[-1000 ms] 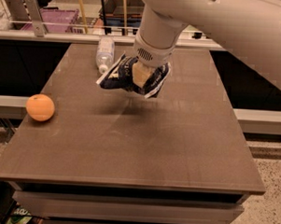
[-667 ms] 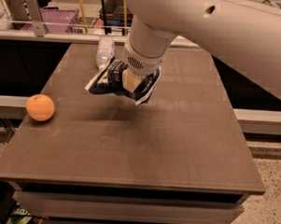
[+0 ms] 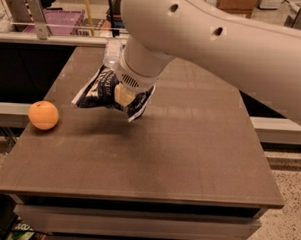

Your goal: Move blue chip bag near orange

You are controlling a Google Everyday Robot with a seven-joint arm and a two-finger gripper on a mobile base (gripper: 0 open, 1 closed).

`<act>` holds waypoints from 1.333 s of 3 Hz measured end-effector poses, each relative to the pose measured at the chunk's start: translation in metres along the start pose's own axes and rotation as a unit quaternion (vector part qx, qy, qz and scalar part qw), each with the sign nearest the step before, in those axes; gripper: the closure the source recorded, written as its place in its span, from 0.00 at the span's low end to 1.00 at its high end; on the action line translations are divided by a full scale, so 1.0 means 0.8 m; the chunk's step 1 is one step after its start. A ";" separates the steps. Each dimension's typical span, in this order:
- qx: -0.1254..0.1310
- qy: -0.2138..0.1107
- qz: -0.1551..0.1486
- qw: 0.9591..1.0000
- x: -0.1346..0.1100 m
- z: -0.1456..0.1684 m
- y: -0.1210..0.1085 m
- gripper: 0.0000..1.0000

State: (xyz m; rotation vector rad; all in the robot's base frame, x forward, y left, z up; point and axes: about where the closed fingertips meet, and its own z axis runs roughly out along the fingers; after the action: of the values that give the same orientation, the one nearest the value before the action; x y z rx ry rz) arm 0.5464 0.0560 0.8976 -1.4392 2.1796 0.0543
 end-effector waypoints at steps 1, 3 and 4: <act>-0.010 -0.011 0.019 1.000 -0.008 0.015 0.012 1.00; -0.022 -0.005 0.095 0.995 -0.013 0.046 0.041 1.00; -0.024 0.010 0.133 0.991 -0.017 0.059 0.059 1.00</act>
Offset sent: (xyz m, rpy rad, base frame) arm -0.0015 0.0390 -0.0439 0.1453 0.1147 -0.1430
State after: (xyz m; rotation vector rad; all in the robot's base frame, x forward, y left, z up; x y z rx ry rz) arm 0.5287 0.1027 0.8517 -1.1699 2.3874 0.1884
